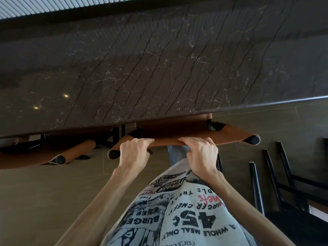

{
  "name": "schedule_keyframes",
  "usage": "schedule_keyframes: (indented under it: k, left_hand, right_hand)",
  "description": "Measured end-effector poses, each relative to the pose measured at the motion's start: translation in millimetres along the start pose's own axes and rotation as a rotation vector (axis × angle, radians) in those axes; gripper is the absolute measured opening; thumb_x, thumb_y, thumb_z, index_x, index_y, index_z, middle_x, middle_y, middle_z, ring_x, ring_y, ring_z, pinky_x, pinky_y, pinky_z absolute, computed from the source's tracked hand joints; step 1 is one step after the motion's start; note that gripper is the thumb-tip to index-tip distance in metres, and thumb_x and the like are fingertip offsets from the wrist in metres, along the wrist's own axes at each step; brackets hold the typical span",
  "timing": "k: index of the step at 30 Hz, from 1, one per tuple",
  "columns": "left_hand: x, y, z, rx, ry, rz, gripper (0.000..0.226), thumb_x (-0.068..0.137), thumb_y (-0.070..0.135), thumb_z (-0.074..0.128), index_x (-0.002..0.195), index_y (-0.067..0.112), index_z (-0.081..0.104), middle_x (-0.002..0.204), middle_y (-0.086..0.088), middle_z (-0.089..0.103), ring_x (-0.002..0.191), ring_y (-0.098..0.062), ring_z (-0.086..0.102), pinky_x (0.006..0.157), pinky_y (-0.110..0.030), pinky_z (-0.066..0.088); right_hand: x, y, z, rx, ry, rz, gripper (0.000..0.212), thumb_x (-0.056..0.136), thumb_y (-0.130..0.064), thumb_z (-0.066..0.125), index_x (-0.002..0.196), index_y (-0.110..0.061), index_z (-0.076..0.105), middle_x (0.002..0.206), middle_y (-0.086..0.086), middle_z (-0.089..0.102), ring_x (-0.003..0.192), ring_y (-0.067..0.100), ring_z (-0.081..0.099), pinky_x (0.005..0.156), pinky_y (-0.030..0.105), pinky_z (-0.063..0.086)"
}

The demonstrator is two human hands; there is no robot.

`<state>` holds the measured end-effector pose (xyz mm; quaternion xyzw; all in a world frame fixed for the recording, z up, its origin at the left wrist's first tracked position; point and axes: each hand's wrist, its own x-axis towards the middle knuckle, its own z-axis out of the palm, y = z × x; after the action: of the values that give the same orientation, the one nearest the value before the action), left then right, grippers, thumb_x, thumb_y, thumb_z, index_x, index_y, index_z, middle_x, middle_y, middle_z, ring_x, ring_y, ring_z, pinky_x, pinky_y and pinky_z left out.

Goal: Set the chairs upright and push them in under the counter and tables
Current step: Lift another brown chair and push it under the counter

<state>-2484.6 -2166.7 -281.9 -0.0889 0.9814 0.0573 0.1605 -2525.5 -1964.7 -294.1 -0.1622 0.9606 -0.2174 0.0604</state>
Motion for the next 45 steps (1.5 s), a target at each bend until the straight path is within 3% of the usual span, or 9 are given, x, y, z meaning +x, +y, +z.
schedule_keyframes:
  k: [5,9,20,25,30,35,41,45]
  left_hand:
    - [-5,-3,8,-0.011,0.007,-0.012,0.055,0.078,0.006,0.064,0.125,0.035,0.065,0.11,0.005,0.073,0.088,-0.018,0.068,0.059,-0.027,0.036]
    - [-10,0,14,-0.023,0.025,-0.025,0.053,0.081,0.007,0.063,0.126,0.036,0.063,0.111,0.007,0.073,0.09,-0.016,0.068,0.06,-0.025,0.035]
    - [-13,1,16,-0.033,0.04,-0.036,0.052,0.082,0.006,0.061,0.126,0.034,0.064,0.107,0.004,0.074,0.087,-0.018,0.068,0.064,-0.027,0.043]
    - [-13,1,15,-0.01,0.036,-0.027,0.052,0.082,0.007,0.062,0.125,0.035,0.064,0.106,0.005,0.074,0.087,-0.016,0.069,0.06,-0.025,0.036]
    - [-7,-1,10,-0.003,0.031,-0.025,0.05,0.082,0.008,0.063,0.124,0.035,0.065,0.098,0.005,0.075,0.083,-0.016,0.068,0.059,-0.026,0.037]
    - [-4,-5,6,0.011,0.028,-0.031,0.05,0.079,0.008,0.066,0.121,0.035,0.067,0.09,0.003,0.076,0.079,-0.018,0.069,0.057,-0.026,0.035]
    - [-7,-5,12,-0.018,0.034,-0.027,0.052,0.076,0.005,0.066,0.119,0.033,0.069,0.095,0.003,0.076,0.077,-0.019,0.069,0.055,-0.026,0.036]
    - [-8,-2,16,-0.042,0.042,-0.011,0.053,0.078,0.006,0.064,0.123,0.033,0.066,0.107,0.005,0.074,0.088,-0.017,0.069,0.058,-0.025,0.036]
  right_hand:
    - [-6,-3,4,0.015,0.012,0.009,0.043,0.062,-0.001,0.059,0.094,-0.024,0.075,0.089,-0.007,0.075,0.081,0.011,0.07,0.071,0.018,0.026]
    - [-11,-1,4,0.01,0.003,0.011,0.042,0.062,0.002,0.063,0.093,-0.023,0.076,0.088,-0.006,0.075,0.079,0.012,0.07,0.072,0.022,0.035]
    - [-18,-4,3,0.01,-0.006,0.028,0.045,0.061,0.004,0.068,0.095,-0.025,0.076,0.09,-0.006,0.076,0.077,0.014,0.07,0.072,0.021,0.034]
    - [-20,-1,4,0.004,0.019,0.007,0.045,0.058,0.005,0.068,0.092,-0.025,0.076,0.086,-0.007,0.076,0.073,0.013,0.069,0.07,0.021,0.036]
    - [-16,-2,2,0.022,0.018,0.001,0.041,0.066,-0.001,0.058,0.095,-0.023,0.076,0.091,-0.006,0.075,0.079,0.013,0.07,0.072,0.022,0.036]
    - [-12,-5,1,0.043,-0.049,0.001,0.041,0.069,0.002,0.067,0.101,-0.022,0.075,0.097,-0.006,0.075,0.089,0.014,0.069,0.075,0.025,0.037]
    - [-13,-4,2,0.046,-0.068,0.014,0.041,0.071,0.002,0.066,0.102,-0.024,0.074,0.098,-0.007,0.074,0.089,0.013,0.068,0.076,0.022,0.033]
    - [-14,2,3,0.043,-0.059,0.012,0.044,0.063,0.004,0.07,0.097,-0.024,0.075,0.093,-0.009,0.075,0.086,0.01,0.069,0.075,0.02,0.034]
